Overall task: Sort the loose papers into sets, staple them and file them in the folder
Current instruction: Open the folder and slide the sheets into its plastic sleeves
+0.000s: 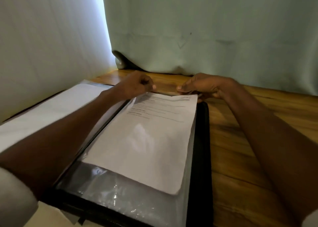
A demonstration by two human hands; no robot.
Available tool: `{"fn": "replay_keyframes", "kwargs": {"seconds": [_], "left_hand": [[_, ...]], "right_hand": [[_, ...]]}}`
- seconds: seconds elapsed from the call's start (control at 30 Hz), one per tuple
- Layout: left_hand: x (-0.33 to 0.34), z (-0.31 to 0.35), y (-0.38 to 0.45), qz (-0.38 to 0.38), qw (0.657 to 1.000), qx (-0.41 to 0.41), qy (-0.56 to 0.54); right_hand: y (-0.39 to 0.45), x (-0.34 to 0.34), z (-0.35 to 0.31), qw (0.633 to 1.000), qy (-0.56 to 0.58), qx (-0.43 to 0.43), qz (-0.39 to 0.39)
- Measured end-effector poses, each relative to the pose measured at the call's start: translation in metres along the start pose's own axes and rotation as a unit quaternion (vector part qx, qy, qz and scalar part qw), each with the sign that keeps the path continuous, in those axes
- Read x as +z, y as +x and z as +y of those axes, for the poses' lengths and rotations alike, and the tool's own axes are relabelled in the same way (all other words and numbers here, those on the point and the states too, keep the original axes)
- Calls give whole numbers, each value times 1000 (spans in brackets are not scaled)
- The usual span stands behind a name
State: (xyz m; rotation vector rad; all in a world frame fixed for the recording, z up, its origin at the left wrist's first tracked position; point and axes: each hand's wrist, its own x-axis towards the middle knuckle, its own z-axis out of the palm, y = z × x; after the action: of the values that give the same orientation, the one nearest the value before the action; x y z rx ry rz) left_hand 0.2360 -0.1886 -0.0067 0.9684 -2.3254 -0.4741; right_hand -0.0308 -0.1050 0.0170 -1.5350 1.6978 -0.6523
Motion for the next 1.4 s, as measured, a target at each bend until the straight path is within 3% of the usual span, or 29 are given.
{"fn": "replay_keyframes", "kwargs": {"seconds": [0.13,0.37,0.5,0.63,0.73,0.93,1.07,1.17,1.23,1.3,1.37,1.4], "left_hand": [[-3,0,-2,-97,994,14,43],[20,-16,-2,12,1000,3,-26],[18,-18,-2,23,998,2,-53],[23,-16,-3,21,999,-3,-27],[25,-11,-7,32,999,-17,0],[-11,-1,-33,75,989,-3,128],[-62,-22,-94,158,969,-65,180],[-92,-42,-162,227,943,-152,189],[-101,-51,-210,267,919,-219,190],[-97,-50,-246,299,896,-280,173],[-83,-42,-275,323,882,-308,153],[-75,-37,-290,339,876,-310,147]], "right_hand": [[-2,13,-2,999,-17,-3,50],[-4,23,-14,996,-69,-18,54],[-12,29,-26,988,-152,4,35],[-17,36,-34,985,-165,36,22],[-20,40,-34,992,-108,33,56],[-51,48,-4,977,34,31,210],[-91,58,0,973,89,79,197],[-120,79,-6,973,107,64,192],[-133,101,-11,966,19,37,255],[-140,124,-21,933,-154,41,322],[-147,152,-36,912,-257,21,319],[-149,168,-46,919,-264,-3,292]]}}
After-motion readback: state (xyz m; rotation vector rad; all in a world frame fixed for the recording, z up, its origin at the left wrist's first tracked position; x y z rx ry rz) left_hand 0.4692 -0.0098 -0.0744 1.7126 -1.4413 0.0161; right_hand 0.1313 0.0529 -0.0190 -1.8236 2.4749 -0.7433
